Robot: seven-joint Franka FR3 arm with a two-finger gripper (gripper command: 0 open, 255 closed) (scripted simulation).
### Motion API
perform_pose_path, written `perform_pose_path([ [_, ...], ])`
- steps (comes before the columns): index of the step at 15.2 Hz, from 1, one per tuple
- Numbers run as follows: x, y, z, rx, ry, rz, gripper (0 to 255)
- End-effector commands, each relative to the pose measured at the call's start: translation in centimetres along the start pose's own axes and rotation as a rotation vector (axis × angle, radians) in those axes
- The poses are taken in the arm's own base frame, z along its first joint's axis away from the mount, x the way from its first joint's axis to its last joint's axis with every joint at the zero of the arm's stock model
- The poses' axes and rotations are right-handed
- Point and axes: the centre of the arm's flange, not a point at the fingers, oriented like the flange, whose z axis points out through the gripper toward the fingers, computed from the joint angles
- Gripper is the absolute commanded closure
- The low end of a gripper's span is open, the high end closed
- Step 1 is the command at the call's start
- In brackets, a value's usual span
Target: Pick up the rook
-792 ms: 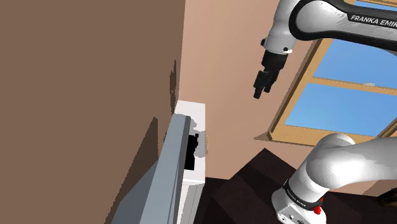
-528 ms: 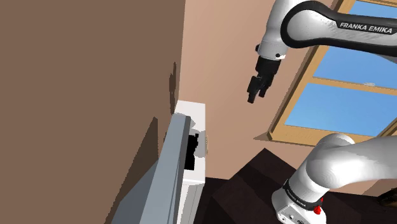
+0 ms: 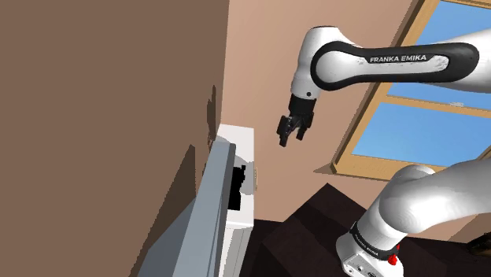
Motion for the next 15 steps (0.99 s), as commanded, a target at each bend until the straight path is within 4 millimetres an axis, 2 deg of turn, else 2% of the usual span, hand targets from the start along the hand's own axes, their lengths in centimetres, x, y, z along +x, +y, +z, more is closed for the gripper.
perform_pose_path([
  [1,1.3,-1.5,1.9,0.014,-0.003,0.025,0],
  [14,9.4,-8.8,14.7,0.093,-0.041,0.177,0],
  [15,9.5,-8.9,14.9,0.095,-0.042,0.179,0],
])
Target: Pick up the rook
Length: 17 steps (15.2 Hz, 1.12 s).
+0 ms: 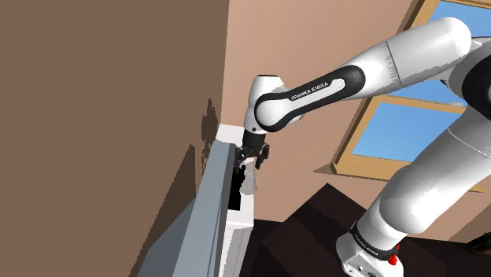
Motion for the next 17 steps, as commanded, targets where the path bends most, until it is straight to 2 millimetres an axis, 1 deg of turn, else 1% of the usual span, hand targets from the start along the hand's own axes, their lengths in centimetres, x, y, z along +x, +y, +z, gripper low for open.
perform_pose_path([
  [1,0.3,-0.3,1.4,0.005,-0.001,0.008,0],
  [6,0.7,0.1,4.0,0.005,-0.001,0.008,0],
  [7,0.8,0.2,4.8,0.005,-0.001,0.008,0],
  [9,0.8,0.2,4.8,0.005,-0.001,0.008,0],
  [10,0.8,0.2,4.8,0.005,-0.001,0.008,255],
  [17,0.8,0.2,4.8,0.005,-0.001,0.008,255],
])
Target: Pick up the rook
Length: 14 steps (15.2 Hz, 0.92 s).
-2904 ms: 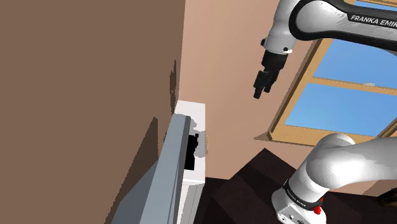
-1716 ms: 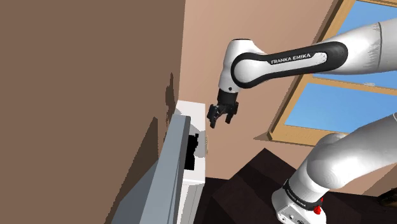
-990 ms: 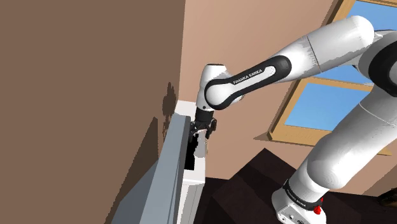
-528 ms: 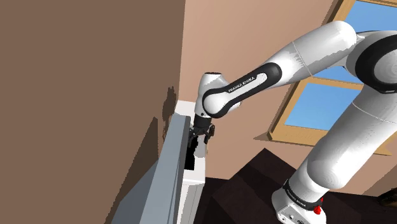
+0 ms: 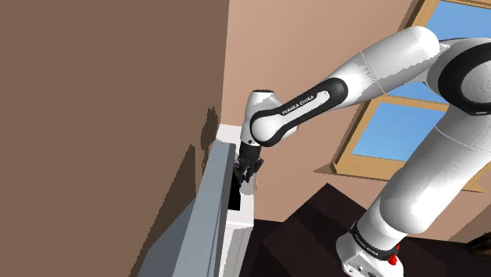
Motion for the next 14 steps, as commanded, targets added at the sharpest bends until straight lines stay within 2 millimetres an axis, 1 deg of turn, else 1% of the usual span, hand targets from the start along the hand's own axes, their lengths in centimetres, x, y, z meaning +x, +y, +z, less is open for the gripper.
perform_pose_path([
  [1,0.0,0.0,0.1,-0.001,-0.001,0.000,255],
  [2,0.0,0.1,0.1,0.000,-0.001,0.000,255],
  [14,-0.9,-0.8,-6.2,0.000,-0.001,0.000,255],
])
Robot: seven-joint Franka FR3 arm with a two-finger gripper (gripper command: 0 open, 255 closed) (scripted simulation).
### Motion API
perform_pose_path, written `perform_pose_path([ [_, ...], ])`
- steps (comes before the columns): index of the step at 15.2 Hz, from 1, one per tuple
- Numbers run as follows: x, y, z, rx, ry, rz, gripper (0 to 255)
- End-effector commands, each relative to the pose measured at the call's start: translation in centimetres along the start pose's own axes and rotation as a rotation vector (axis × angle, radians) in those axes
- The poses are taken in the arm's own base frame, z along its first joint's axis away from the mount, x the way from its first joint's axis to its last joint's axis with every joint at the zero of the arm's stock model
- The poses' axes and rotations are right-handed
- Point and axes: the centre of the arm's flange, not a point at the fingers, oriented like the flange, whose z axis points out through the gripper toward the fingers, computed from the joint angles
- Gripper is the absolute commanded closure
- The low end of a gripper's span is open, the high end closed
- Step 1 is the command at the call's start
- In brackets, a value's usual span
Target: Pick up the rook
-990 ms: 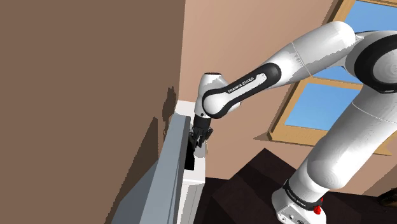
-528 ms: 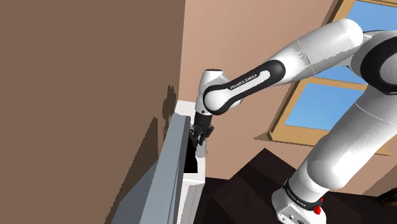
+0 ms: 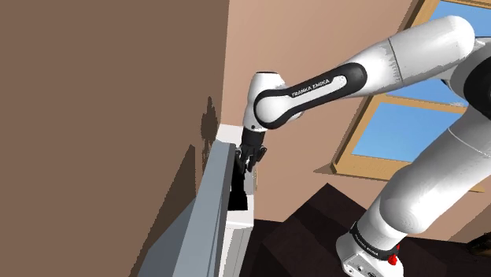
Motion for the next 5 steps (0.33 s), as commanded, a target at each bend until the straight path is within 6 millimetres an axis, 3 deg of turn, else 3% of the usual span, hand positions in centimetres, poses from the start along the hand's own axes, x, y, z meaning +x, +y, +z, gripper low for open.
perform_pose_path([
  [1,-0.1,-0.1,-1.1,0.000,0.000,0.000,255],
  [5,-0.2,-0.3,-2.2,0.000,0.000,0.000,255],
])
